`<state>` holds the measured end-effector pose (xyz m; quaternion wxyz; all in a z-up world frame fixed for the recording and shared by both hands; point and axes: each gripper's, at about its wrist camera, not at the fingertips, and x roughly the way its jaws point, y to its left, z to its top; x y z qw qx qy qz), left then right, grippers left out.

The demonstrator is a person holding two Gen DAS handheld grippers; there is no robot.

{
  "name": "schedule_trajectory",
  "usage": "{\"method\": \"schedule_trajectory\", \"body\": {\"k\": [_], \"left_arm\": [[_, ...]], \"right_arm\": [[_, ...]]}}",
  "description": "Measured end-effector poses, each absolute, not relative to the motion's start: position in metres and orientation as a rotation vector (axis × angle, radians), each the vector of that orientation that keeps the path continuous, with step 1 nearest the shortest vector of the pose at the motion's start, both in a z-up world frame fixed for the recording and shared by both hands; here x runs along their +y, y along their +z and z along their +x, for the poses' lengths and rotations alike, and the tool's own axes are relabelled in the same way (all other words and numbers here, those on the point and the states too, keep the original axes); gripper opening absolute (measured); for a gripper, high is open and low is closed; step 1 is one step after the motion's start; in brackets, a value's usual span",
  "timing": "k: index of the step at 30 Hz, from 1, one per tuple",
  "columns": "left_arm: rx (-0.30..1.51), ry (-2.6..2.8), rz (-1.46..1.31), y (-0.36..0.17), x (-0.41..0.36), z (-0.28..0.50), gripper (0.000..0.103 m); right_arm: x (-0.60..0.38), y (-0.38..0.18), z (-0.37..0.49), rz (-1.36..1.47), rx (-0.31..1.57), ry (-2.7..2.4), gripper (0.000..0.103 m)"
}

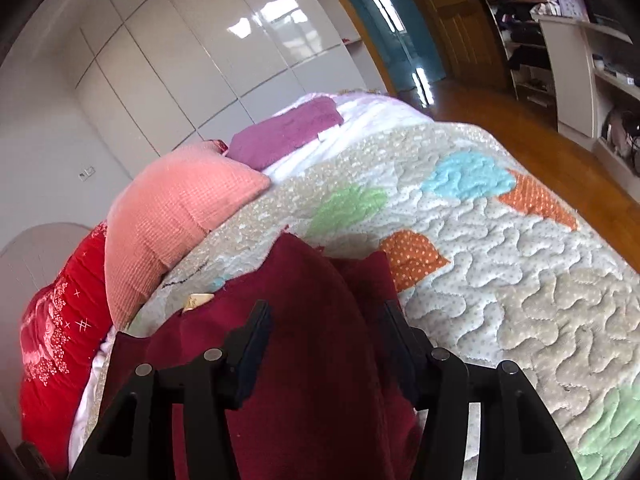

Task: Fold small clothes

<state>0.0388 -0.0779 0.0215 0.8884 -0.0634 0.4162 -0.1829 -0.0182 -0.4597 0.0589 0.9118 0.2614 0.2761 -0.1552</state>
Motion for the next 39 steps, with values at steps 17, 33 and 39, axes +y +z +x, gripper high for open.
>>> {"method": "schedule_trajectory", "body": {"k": [17,33,39], "left_arm": [[0.869,-0.372,-0.117,0.021,-0.081,0.040,0.085],[0.940,-0.399,-0.286,0.024,-0.052,0.040,0.085],[0.994,-0.389,-0.309,0.022,-0.042,0.037,0.085]], "right_arm": [[-0.413,0.036,0.006,0.380,0.700,-0.186,0.063],[-0.354,0.033,0.016,0.306,0.773,-0.086,0.081],[-0.276,0.045,0.069,0.311,0.956,0.173,0.081]]}}
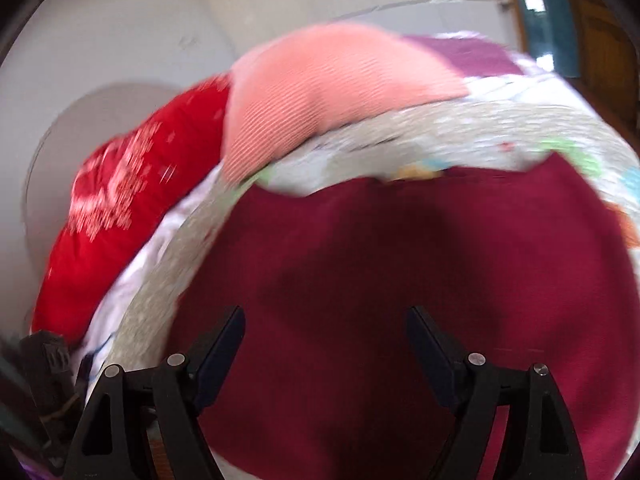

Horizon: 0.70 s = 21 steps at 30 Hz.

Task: Fold small clothes

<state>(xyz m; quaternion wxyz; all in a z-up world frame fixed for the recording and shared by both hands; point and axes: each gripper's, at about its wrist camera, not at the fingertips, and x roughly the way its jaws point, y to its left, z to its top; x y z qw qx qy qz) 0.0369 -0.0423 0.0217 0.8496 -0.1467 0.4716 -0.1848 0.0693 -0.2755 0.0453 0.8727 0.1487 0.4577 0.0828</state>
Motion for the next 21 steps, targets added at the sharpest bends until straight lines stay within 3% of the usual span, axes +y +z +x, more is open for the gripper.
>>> {"method": "schedule_trajectory", "body": {"k": [9,11,13,16,17,19,20,21], "left_arm": [[0.996,-0.413,-0.331,0.017,-0.036,0.032,0.085],[0.994,-0.412,-0.332,0.018,-0.036,0.032,0.085],[0.995,-0.412,-0.341,0.017,-0.035,0.032,0.085],[0.994,-0.410,-0.349,0.015,-0.034,0.035,0.085],[0.992,-0.409,-0.349,0.016,-0.034,0.035,0.085],[0.988,-0.404,-0.346,0.016,-0.036,0.037,0.085],[0.985,-0.405,-0.343,0.016,-0.036,0.037,0.087],[0.982,-0.407,-0.341,0.016,-0.038,0.039,0.088]], "right_arm": [[-0.169,0.021,0.151,0.031,1.179,0.207,0.081],[-0.154,0.011,0.160,-0.054,1.177,0.177,0.086],[-0.144,0.001,0.165,-0.129,1.184,0.181,0.100],[-0.141,-0.005,0.164,-0.200,1.139,0.169,0.099],[-0.146,-0.003,0.161,-0.191,1.115,0.169,0.095],[-0.162,0.005,0.156,-0.166,1.079,0.152,0.059],[-0.171,0.011,0.154,-0.128,1.068,0.172,0.052],[-0.180,0.016,0.151,-0.092,1.058,0.186,0.031]]}}
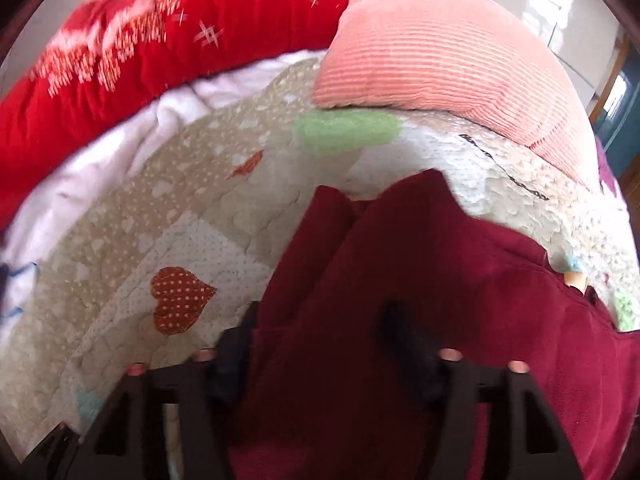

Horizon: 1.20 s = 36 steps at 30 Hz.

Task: Fold small clothes

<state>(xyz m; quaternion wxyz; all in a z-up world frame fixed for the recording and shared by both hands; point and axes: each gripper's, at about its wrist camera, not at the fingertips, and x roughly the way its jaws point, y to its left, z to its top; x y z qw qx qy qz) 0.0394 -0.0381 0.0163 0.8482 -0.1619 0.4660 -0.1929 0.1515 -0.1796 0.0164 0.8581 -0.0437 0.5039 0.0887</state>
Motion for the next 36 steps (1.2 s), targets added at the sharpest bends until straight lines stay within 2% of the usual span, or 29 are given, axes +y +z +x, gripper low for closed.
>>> {"method": "schedule_trajectory", "body": {"k": [1,8,10,12,14,18,25,28,32,35,36], "left_arm": [[0.976,-0.406,-0.341,0.017,-0.040,0.040,0.088],[0.901,-0.452,-0.341,0.024,-0.052,0.040,0.091],[0.869,-0.505,-0.342,0.029,-0.057,0.039,0.080],[0.851,-0.557,-0.325,0.033,-0.065,0.038,0.054],[0.821,-0.606,-0.301,0.041,-0.073,0.031,0.040],[0.757,-0.689,-0.237,0.062,-0.095,0.012,0.024],[0.731,-0.826,-0.170,0.092,-0.168,-0.007,0.023],[0.745,-0.888,-0.133,0.096,-0.209,-0.012,0.023],[0.832,-0.941,-0.056,0.072,-0.264,-0.019,0.023],[0.894,-0.894,0.054,0.055,-0.290,-0.022,0.023],[0.889,-0.891,0.069,0.057,-0.289,-0.024,0.023]], "right_arm": [[-0.190,0.023,0.149,-0.044,1.049,0.208,0.020],[-0.220,0.049,0.125,0.136,0.953,0.286,0.018],[-0.221,0.050,0.122,0.173,0.945,0.299,0.017],[-0.228,0.054,0.117,0.193,0.925,0.303,0.017],[-0.238,0.063,0.107,0.204,0.892,0.301,0.017],[-0.256,0.083,0.091,0.189,0.834,0.302,0.016],[-0.319,0.121,0.053,0.184,0.750,0.244,0.015],[-0.361,0.118,0.037,0.229,0.746,0.178,0.015],[-0.416,0.077,0.027,0.290,0.835,0.031,0.015],[-0.447,0.035,0.026,0.480,0.928,0.019,0.017],[-0.458,0.029,0.021,0.588,0.908,0.038,0.024]]}}
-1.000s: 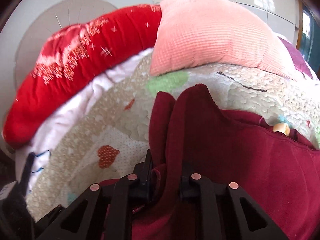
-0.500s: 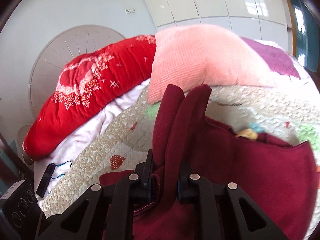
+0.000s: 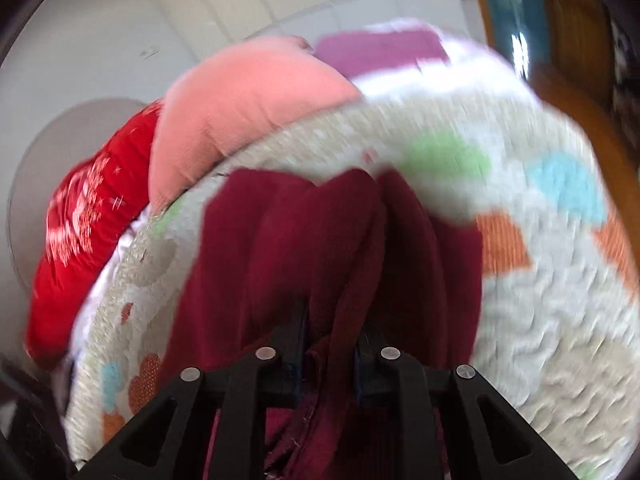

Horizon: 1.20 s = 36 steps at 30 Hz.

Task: Fold small clothes

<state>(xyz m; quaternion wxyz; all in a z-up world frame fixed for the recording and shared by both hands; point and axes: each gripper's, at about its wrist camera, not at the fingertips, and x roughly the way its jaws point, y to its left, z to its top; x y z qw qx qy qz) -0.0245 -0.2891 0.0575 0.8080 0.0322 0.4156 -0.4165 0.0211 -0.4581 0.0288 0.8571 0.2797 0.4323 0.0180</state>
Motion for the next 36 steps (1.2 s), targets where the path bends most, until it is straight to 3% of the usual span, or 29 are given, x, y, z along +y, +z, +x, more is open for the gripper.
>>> {"method": "schedule_trajectory", "body": {"k": [4,6,8,9,12,15,21,29,32,33,34,36], "left_arm": [[0.853,-0.914,0.071,0.085,-0.260,-0.035,0.044],[0.792,-0.870,0.073,0.098,-0.246,-0.042,0.055],[0.745,-0.830,0.065,0.106,-0.234,-0.039,0.058],[0.748,-0.815,0.059,0.105,-0.232,-0.035,0.058],[0.812,-0.789,0.062,0.091,-0.238,-0.024,0.058],[0.828,-0.797,0.092,0.079,-0.242,-0.032,0.058],[0.877,-0.784,0.128,0.056,-0.251,-0.039,0.058],[0.835,-0.754,0.118,0.074,-0.232,-0.045,0.058],[0.870,-0.742,0.094,0.068,-0.231,-0.044,0.058],[0.876,-0.742,0.096,0.067,-0.233,-0.046,0.058],[0.883,-0.736,0.105,0.064,-0.234,-0.047,0.058],[0.887,-0.731,0.116,0.062,-0.232,-0.053,0.058]], "right_arm": [[-0.475,0.026,0.014,0.779,0.853,0.113,0.047],[-0.473,0.026,0.019,0.762,0.866,0.102,0.047],[-0.464,0.026,0.027,0.715,0.866,0.100,0.047],[-0.463,0.026,0.027,0.686,0.867,0.102,0.047],[-0.451,0.043,0.025,0.522,0.842,0.065,0.016],[-0.443,0.069,0.009,0.340,0.779,0.036,0.015],[-0.464,0.035,0.010,0.408,0.898,-0.033,0.016],[-0.456,0.074,-0.050,0.572,0.820,0.168,0.043],[-0.436,0.062,-0.044,0.547,0.853,0.205,0.045],[-0.431,0.056,-0.041,0.503,0.877,0.173,0.038],[-0.426,0.048,-0.039,0.445,0.915,0.134,0.014],[-0.422,0.040,-0.053,0.391,0.932,0.111,0.009]]}}
